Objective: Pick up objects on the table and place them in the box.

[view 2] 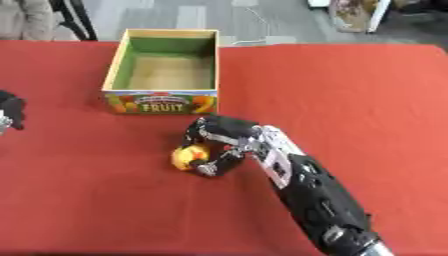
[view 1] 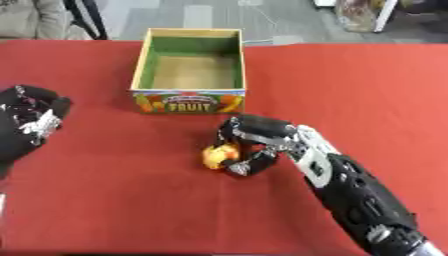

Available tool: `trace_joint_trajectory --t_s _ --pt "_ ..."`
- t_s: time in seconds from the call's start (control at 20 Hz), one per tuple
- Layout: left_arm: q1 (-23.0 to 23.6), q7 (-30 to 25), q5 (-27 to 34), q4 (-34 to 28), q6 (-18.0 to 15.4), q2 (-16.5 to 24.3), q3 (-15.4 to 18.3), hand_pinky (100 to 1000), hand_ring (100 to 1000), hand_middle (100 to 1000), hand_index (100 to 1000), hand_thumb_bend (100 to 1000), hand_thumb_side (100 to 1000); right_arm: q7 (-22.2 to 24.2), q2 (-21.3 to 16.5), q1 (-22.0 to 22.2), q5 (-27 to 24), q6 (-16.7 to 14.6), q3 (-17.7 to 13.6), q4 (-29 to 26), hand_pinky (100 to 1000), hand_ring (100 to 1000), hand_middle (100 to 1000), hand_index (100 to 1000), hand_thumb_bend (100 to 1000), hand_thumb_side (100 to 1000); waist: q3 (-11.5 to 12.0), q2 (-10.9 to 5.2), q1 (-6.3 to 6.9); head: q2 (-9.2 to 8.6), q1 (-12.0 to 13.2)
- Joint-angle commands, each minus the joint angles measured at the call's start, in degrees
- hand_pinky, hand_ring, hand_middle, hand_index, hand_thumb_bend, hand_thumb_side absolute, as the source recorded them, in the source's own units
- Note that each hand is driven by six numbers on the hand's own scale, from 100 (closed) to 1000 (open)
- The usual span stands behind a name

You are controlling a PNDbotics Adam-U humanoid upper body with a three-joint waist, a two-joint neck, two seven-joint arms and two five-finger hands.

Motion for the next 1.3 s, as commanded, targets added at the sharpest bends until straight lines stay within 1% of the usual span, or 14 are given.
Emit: trace_joint_trajectory --t_s 0.05,0.15,0.35,0.65,0.85,1.05,1.15,1.3 --pt "-0.7 0.0 0.0 -1.0 -0.1 0.3 0.1 467 507 511 591 478 351 -1.5 -1.2 -0.9 0.0 0.0 -0.6 -1.4 163 259 271 471 100 100 -0.1 -0.68 0.24 0.28 0.2" --pt "-0.7 0.0 0.0 -1.0 -0.2 0.4 0.1 467 507 511 591 478 351 -2.7 -1.7 -1.3 -0.6 0.2 -0.7 -2.5 152 235 247 448 100 100 -0.2 -0.71 0.23 0.26 0.2" --pt "-0.7 0.1 0.0 -1.1 -0.2 0.5 0.2 467 507 511 591 477 351 -4.6 -3.2 -2.3 -2.9 0.9 -0.8 -5.5 144 216 224 425 100 100 -0.2 -0.79 0.16 0.22 0.2" --pt "-0.8 0.3 0.1 -1.2 -0.2 0.7 0.2 467 507 511 591 479 350 -5.8 -6.2 -3.9 -6.4 3.4 -1.7 -9.6 140 208 217 415 100 100 0.0 -0.86 -0.02 0.07 0.4" --pt "-1.0 0.2 0.2 -1.3 -0.2 0.6 0.0 468 507 511 591 479 350 -6.5 -7.0 -5.5 -6.8 5.3 -3.1 -9.9 142 209 218 414 100 100 0.6 -0.78 -0.14 -0.22 0.3" --pt "-2.0 -0.2 0.5 -1.6 -0.2 0.1 -0.4 468 507 511 591 482 348 -8.0 -7.3 -7.6 -4.7 6.7 -5.2 -7.4 144 211 220 415 100 100 2.3 -0.6 -0.06 -0.73 -0.3" --pt "-2.9 -0.4 0.7 -1.8 -0.2 -0.4 -0.8 468 507 511 591 485 347 -9.4 -7.8 -8.6 -3.4 7.5 -6.6 -5.8 143 213 222 416 100 100 3.7 -0.36 0.02 -1.23 -1.2" --pt "-4.6 -1.0 1.2 -2.2 -0.1 -1.5 -1.6 468 507 511 591 489 346 -11.8 -8.7 -9.8 -1.5 8.7 -8.5 -3.4 147 221 227 422 100 100 6.4 0.26 0.14 -2.54 -2.6"
